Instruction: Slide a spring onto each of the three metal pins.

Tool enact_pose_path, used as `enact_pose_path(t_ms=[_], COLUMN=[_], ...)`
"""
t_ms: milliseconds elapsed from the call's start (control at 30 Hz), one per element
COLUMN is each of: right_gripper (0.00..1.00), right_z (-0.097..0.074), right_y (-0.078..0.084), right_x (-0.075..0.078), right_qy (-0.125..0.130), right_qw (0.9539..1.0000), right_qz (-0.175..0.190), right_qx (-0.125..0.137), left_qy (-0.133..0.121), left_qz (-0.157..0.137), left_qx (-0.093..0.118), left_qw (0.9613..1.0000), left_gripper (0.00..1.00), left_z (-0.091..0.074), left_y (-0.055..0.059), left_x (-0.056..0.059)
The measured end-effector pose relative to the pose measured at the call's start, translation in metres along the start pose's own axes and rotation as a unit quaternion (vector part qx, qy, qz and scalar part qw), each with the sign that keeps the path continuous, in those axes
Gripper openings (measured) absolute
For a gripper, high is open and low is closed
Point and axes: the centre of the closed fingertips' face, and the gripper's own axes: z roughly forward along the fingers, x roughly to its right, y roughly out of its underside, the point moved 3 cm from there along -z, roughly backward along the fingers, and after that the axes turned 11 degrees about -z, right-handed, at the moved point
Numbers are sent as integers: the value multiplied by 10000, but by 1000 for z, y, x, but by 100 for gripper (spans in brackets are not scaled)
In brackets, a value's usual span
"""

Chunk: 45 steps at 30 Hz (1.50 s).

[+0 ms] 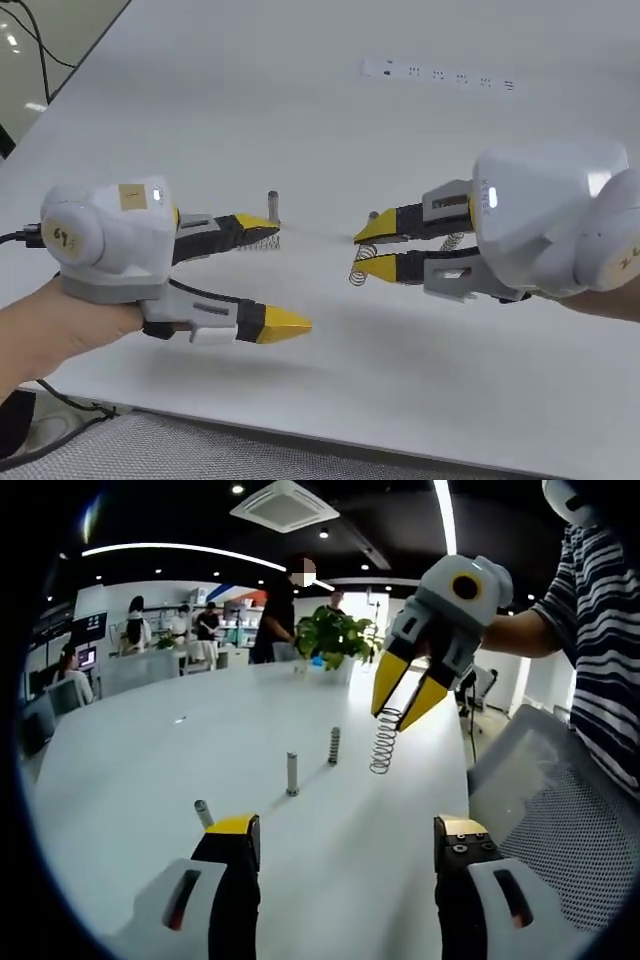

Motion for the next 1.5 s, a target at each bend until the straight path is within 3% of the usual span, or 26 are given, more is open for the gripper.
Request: enact_pose_path(t_ms=[400, 633, 967, 1167, 1500], right_gripper=[11, 11, 11, 11, 11], right_z=[-3, -4, 0, -2, -3], right_y=[12, 18, 29, 39, 49], right_x=[4, 6, 10, 25, 56], right_qy=[139, 186, 162, 246, 642], right_qw=[9997, 9995, 9988, 9982, 9958], right_qz=[116, 90, -84, -55, 195], right_qx=[-134, -251, -445, -553, -615], left_qy=[-521, -711, -835, -888, -977], left_qz=[-225, -353, -502, -538, -568], left_qx=[230, 342, 412, 397, 434], left_qw=[9981, 9963, 9944, 9938, 9926], left_gripper=[97, 97, 97, 97, 97], left_z=[-24, -36, -44, -47, -50], left_y=[3, 4, 6, 9, 8], left_x=[-25, -35, -39, -40, -41])
